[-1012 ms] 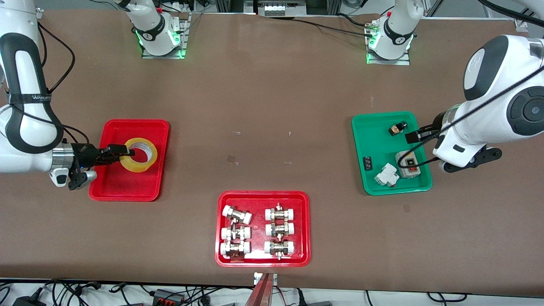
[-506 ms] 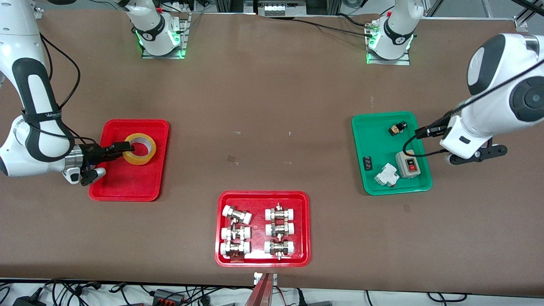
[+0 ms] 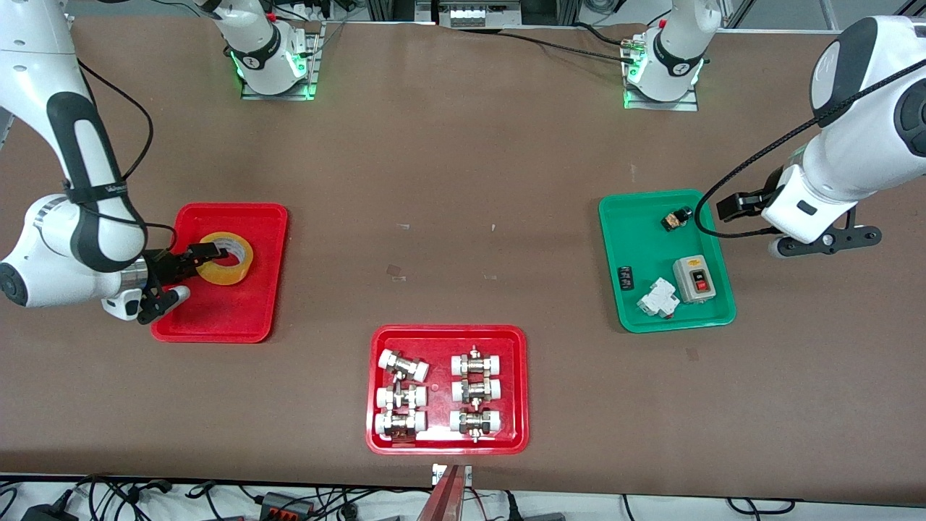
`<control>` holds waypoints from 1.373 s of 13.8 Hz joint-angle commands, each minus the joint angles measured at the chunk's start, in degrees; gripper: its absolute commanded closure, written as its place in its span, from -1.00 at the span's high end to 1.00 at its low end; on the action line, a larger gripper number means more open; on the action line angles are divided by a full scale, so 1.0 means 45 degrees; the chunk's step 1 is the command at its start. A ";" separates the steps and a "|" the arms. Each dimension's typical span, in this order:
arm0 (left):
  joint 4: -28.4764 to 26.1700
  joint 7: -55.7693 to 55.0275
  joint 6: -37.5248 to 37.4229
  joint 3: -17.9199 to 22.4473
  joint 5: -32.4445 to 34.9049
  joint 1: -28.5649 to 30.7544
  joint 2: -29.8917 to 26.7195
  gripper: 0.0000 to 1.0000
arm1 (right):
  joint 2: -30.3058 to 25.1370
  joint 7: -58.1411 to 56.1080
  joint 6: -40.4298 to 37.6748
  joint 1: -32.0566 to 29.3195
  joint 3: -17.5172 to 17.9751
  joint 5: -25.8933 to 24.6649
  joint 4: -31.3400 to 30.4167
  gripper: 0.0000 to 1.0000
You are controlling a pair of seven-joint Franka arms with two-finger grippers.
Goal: Left arm passes tape to right arm into tray
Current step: 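Lower the tape into the empty red tray with the right gripper, then open the right gripper and lift it away from the tape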
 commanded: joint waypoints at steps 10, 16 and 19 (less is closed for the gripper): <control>0.1154 0.1023 -0.0919 -0.0712 -0.1586 0.0554 -0.0189 1.00 | -0.4608 0.4986 -0.0906 0.1828 -0.0001 -0.2666 -0.0185 1.00; 0.1642 0.1042 -0.1544 -0.0693 -0.1548 0.0575 -0.0151 1.00 | -0.7812 0.8763 -0.2823 0.2845 0.0136 -0.2999 -0.0476 1.00; 0.1740 0.1662 -0.1270 -0.0732 -0.1081 0.0419 -0.0092 1.00 | -0.8870 0.8783 -0.2766 0.2768 0.0097 -0.2668 -0.1180 1.00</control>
